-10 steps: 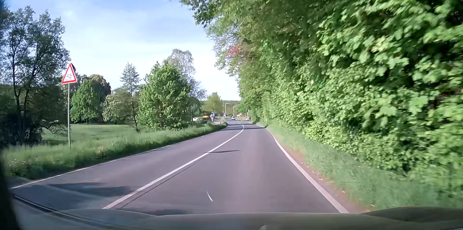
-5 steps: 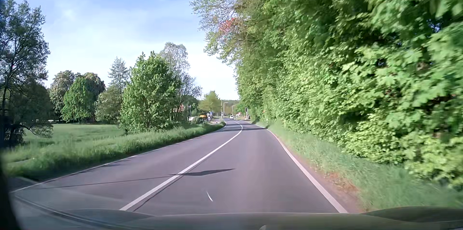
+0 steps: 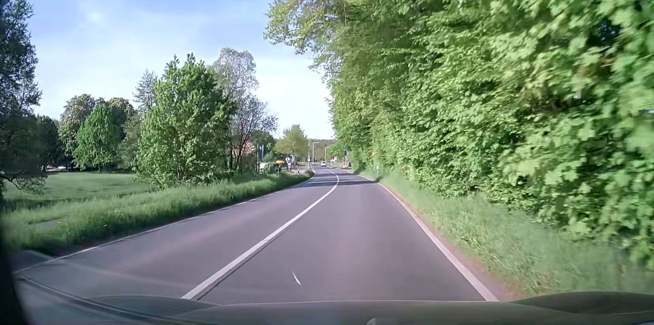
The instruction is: Follow the waypoints while adhering to traffic rules and regulations
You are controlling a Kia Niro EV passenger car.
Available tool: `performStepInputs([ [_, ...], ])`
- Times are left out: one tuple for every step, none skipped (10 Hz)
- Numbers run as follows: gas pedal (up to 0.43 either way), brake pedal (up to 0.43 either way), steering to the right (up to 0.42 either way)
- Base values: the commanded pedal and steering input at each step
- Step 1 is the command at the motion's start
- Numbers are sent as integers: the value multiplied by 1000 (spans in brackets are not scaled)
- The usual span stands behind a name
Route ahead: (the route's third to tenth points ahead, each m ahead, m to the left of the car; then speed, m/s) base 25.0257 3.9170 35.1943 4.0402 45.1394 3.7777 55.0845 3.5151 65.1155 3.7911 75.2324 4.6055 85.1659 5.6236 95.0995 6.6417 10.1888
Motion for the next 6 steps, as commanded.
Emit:
performStepInputs([
  [0,146,5],
  [0,140,6],
  [0,140,5],
  [0,140,6],
  [0,140,7],
  [0,140,7],
])
